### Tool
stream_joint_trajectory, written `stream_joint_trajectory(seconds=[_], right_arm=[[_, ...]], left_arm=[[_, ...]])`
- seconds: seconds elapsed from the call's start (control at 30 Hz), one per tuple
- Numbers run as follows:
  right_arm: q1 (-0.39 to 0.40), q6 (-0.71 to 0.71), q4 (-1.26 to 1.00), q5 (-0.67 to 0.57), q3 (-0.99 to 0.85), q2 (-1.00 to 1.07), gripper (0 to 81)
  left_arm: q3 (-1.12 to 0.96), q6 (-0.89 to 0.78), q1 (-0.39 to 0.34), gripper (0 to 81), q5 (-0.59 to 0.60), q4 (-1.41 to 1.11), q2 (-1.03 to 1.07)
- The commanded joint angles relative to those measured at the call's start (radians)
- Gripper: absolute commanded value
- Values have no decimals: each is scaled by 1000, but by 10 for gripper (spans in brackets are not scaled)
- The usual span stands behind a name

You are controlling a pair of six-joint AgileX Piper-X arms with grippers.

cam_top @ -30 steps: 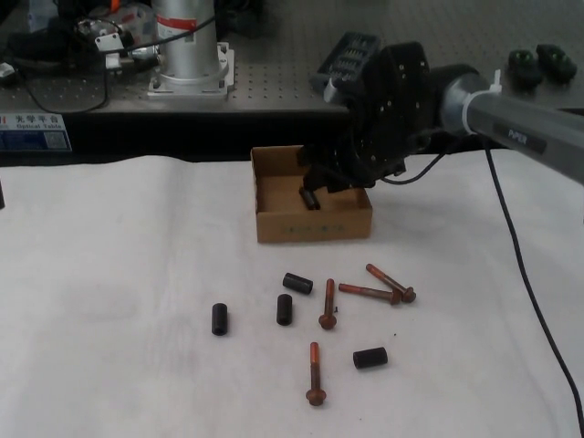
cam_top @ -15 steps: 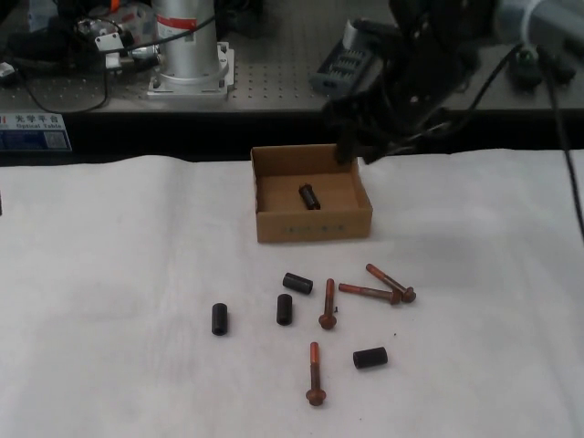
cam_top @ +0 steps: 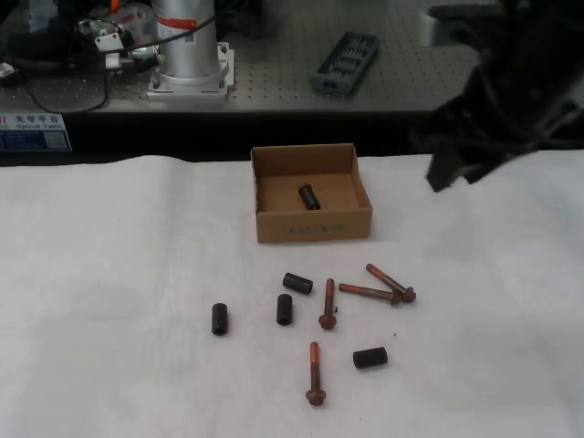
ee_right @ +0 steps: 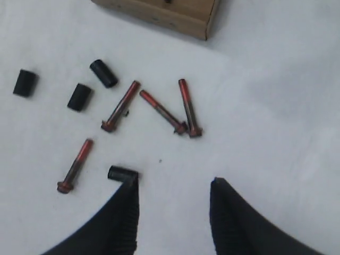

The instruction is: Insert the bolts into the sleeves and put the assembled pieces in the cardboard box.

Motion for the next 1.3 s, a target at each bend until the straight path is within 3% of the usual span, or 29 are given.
stream_joint_trajectory(seconds=[0.0,0.27,0.47,0.57,0.8,1.07,1.27], right_arm=[[0,-8,-64,-7,209,-246,321],[0,-8,-84,-7,443,-554,321],[0,7,-84,-14,541,-651,322],[0,50,-87,-30,553,-649,322],[0,301,-236,-30,553,-632,322],[0,379,-334,-78,553,-564,322],[0,618,-416,-84,553,-429,322]], left_arm=[[-4,-2,-3,420,-1,-5,-8],[-4,-4,-3,420,2,-5,-8],[-4,-4,-3,420,2,-5,-8],[-4,-4,-3,420,2,-5,-8],[-4,-4,-3,420,2,-5,-8],[-4,-4,-3,420,2,-5,-8],[-4,-4,-3,420,2,-5,-8]])
